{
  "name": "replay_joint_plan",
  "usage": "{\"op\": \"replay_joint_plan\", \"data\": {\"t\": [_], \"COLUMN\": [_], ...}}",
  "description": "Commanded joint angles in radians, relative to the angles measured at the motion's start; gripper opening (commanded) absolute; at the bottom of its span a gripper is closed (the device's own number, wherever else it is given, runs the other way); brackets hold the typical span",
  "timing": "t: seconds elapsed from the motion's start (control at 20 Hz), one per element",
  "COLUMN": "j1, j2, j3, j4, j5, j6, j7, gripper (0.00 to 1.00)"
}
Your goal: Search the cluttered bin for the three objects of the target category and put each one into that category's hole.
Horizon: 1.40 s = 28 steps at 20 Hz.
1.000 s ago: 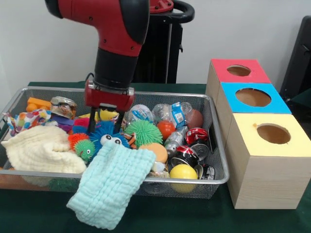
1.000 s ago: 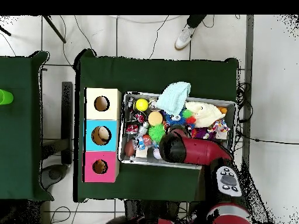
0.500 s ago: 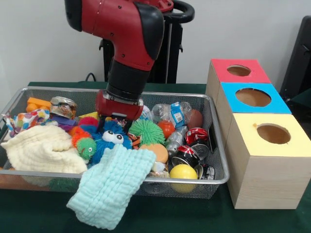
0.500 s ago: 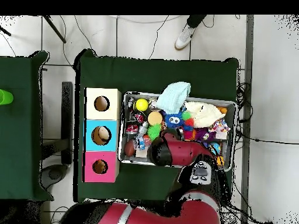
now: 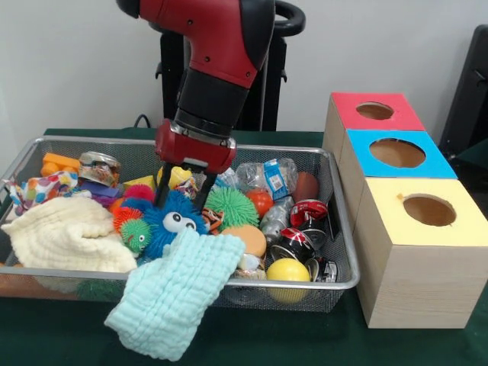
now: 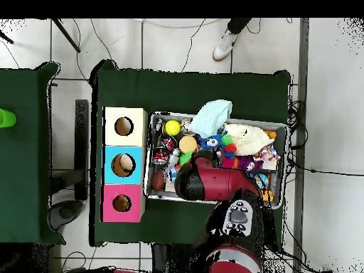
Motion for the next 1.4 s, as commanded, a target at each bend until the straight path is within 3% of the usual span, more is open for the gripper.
{"op": "replay_joint_plan", "data": {"t": [0.05,0.6,0.95,1.4], "j1": [-0.021,-0.022,0.047,0.083], "j2": [-0.053,-0.060,-0.075,-0.108], "j3": [0.072,0.064,0.005,-0.014], "j4": [-0.007,0.019,0.028,0.039], "j5": [0.066,0.086,0.133,0.169], "j6": [0.084,0.037,0.059,0.099], "j7": [0.186,0.205,0.225,0.215], "gripper": [1.00,1.00,1.00,1.00]}}
